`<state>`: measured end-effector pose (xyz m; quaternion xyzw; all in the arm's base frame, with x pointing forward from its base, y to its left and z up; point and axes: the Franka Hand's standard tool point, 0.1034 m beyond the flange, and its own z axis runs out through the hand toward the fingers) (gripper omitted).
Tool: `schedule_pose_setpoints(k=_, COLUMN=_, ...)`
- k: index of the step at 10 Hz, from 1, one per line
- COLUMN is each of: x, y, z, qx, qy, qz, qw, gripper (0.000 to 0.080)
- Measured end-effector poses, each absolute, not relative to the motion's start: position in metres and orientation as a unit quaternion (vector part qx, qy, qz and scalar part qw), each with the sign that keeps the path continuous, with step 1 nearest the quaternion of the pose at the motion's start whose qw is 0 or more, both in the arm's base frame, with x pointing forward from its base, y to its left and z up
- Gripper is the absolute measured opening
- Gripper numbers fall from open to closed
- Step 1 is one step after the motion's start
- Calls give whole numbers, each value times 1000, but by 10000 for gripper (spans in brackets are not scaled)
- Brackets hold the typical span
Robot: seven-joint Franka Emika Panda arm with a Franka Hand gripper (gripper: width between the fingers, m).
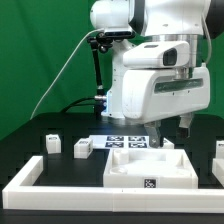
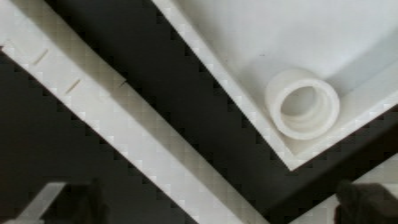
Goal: Assemble one leg
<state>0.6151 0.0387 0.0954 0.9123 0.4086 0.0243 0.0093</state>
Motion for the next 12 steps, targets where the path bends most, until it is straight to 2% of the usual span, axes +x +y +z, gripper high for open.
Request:
schedule_pose_setpoints(k=8, x=615, y=38, z=95, qx=905, qy=424, qz=27, qw=11, gripper=650)
schedule_pose_setpoints(k=10, x=593, y=39, z=88, qx=866, qy=499, qz=23, qw=13, gripper=650)
schedule_pose_setpoints(k=12, x=584, y=45, z=85, qx=848, qy=530, qz=6, qw=16, gripper=650)
